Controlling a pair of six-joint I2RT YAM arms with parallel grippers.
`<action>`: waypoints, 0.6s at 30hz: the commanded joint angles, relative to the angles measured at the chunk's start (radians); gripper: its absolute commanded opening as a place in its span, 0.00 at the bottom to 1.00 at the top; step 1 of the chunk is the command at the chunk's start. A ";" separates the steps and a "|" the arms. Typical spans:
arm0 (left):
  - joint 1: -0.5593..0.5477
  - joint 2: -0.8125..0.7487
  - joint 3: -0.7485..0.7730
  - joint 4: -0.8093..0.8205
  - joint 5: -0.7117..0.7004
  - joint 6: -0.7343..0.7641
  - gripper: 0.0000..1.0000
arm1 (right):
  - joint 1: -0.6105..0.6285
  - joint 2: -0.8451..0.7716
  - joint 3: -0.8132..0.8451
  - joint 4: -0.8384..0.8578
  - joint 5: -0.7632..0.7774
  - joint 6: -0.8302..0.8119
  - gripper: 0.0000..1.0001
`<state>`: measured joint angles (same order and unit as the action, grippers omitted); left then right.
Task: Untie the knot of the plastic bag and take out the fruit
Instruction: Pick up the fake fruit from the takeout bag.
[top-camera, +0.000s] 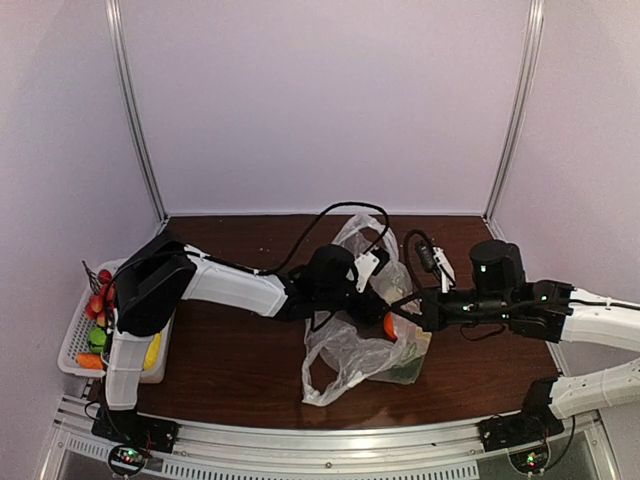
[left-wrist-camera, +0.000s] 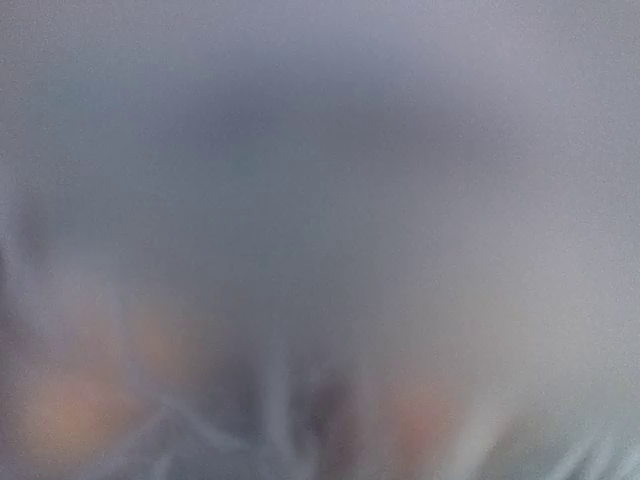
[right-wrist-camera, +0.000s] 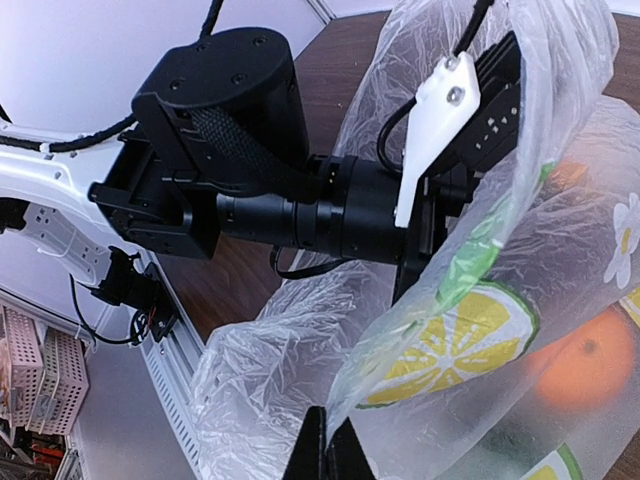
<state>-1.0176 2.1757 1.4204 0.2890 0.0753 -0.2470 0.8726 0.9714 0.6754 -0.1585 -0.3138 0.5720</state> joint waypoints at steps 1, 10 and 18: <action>0.011 0.032 0.049 0.090 -0.031 0.058 0.90 | -0.001 0.009 -0.042 0.027 -0.050 -0.007 0.00; 0.024 0.173 0.261 -0.074 -0.103 0.097 0.94 | -0.001 0.051 -0.061 0.076 -0.076 0.002 0.00; 0.033 0.235 0.298 -0.167 -0.165 0.049 0.79 | -0.002 0.029 -0.066 0.055 -0.012 0.010 0.00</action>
<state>-1.0027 2.3833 1.6970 0.1764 -0.0246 -0.1757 0.8722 1.0203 0.6270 -0.1020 -0.3557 0.5762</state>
